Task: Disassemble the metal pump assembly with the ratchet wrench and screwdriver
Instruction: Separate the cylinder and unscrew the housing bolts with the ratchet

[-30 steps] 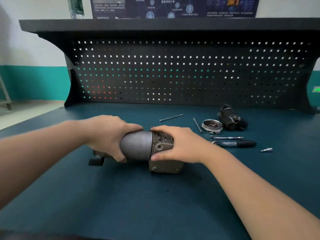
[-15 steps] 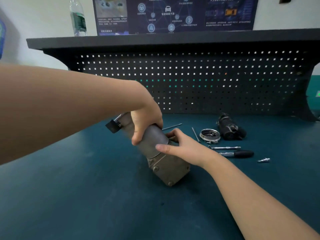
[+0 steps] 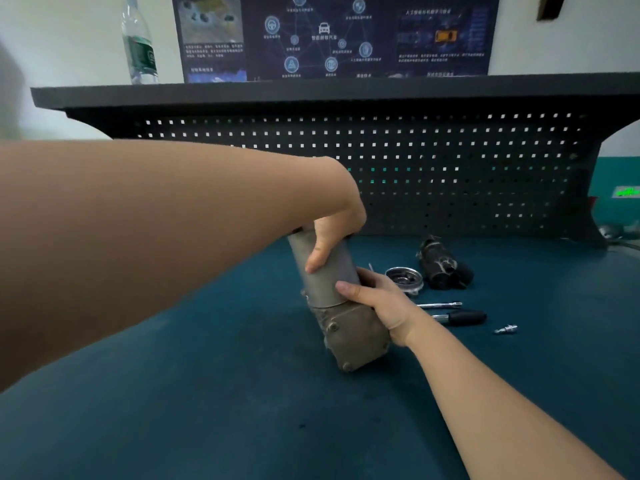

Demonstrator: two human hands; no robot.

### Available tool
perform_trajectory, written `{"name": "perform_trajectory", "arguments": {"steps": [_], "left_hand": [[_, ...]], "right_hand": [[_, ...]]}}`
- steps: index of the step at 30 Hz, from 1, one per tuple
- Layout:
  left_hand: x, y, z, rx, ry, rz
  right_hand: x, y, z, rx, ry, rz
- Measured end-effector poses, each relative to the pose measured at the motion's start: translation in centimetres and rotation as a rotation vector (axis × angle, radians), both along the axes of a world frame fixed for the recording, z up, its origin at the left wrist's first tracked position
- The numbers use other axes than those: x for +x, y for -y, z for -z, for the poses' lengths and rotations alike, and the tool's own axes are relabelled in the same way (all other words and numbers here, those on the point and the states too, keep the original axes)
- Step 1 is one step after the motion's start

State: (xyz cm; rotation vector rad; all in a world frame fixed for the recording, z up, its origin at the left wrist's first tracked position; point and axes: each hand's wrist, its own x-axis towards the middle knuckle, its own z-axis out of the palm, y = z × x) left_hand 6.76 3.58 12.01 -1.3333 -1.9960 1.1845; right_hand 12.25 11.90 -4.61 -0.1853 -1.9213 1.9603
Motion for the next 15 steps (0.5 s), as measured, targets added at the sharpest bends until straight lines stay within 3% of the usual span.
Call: {"name": "perform_trajectory", "arguments": {"steps": [2, 4, 8, 11, 13, 15], "left_hand": [[-0.6, 0.0, -0.3, 0.076, 0.013, 0.065], [-2.1, 0.9, -0.2, 0.312, 0.164, 0.177], [-6.0, 3.8, 4.6, 1.064, 1.138, 0.169], [-5.8, 3.7, 11.4, 1.219, 1.696, 0.037], [-5.7, 2.5, 14.2, 1.365, 1.908, 0.112], [-5.9, 1.8, 14.4, 1.503, 1.922, 0.191]], "right_hand": [[0.1, -0.5, 0.3, -0.115, -0.017, 0.023], [0.2, -0.7, 0.6, -0.2, -0.032, 0.039], [0.1, -0.8, 1.1, -0.234, -0.075, 0.055], [-0.4, -0.3, 1.1, -0.187, -0.098, 0.048], [-0.6, 0.1, 1.2, -0.143, -0.108, 0.048], [-0.8, 0.5, 1.4, -0.157, -0.115, 0.044]]}}
